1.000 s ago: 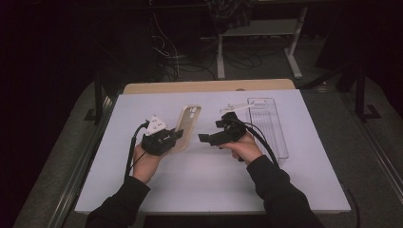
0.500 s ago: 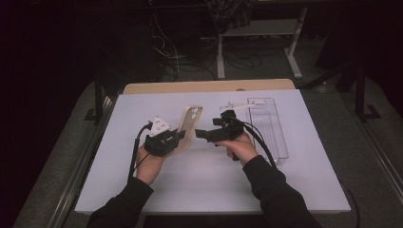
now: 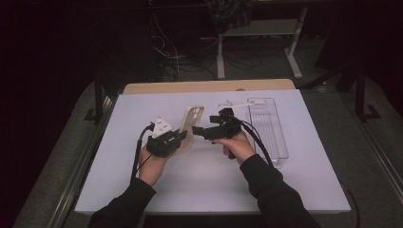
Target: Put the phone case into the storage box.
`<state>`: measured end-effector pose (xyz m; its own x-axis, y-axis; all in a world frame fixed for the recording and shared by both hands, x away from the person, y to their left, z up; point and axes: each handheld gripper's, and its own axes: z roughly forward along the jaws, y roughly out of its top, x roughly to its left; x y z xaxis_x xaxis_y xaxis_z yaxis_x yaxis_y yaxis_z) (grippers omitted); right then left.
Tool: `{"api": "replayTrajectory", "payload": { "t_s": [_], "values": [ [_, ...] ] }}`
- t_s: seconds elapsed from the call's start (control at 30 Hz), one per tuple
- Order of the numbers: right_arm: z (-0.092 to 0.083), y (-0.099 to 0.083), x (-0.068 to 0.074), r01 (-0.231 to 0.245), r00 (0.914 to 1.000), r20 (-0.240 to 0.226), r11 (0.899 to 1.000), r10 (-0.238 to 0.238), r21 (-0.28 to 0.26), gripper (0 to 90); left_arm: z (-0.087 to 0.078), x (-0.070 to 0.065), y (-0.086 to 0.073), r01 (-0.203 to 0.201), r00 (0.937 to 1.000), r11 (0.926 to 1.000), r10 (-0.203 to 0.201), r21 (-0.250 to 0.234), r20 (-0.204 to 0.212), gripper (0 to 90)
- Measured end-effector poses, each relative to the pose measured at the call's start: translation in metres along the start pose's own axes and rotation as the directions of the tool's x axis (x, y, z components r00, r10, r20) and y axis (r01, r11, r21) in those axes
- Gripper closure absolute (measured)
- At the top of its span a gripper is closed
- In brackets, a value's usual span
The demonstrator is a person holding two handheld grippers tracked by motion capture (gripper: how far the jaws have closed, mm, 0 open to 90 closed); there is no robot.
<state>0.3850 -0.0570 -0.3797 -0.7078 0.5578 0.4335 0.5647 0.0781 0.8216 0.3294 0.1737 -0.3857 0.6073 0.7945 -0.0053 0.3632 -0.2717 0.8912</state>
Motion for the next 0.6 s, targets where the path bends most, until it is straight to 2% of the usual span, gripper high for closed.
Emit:
{"api": "replayTrajectory", "payload": {
  "t_s": [0.13,0.2,0.5,0.53,0.57,0.6],
  "values": [
    [0.0009,0.0008,-0.0003,-0.003,0.9999,-0.012,1.0,0.003,-0.011,0.0,-0.0003,-0.0016,0.0006,-0.012,0.9999,0.9999,0.012,0.012,-0.006,79.8],
    [0.001,0.0012,-0.0001,-0.015,0.9998,-0.014,1.0,0.014,-0.019,0.0,0.0011,-0.0036,0.0003,0.001,1.0,1.0,-0.001,-0.004,-0.009,79.8],
    [0.0044,0.0052,0.0011,-0.038,0.9992,-0.015,0.998,0.037,-0.05,0.0,0.0019,-0.0091,0.0006,-0.013,0.9999,0.9999,0.013,0.0,-0.003,79.8],
    [0.005,0.0059,0.001,-0.034,0.9993,-0.015,0.998,0.033,-0.054,0.0,0.002,-0.009,0.0004,-0.017,0.9998,0.9998,0.017,0.0,-0.003,79.8],
    [0.0059,0.0065,0.0011,-0.037,0.9993,-0.015,0.997,0.036,-0.061,0.0,0.0009,-0.0075,0.0007,-0.044,0.999,0.9989,0.044,0.019,-0.007,79.8],
    [0.0065,0.0071,0.0013,-0.043,0.999,-0.013,0.997,0.043,-0.066,0.0,0.0013,-0.0083,0.0006,-0.039,0.9992,0.9991,0.04,0.012,-0.007,79.8]
  ]
}}
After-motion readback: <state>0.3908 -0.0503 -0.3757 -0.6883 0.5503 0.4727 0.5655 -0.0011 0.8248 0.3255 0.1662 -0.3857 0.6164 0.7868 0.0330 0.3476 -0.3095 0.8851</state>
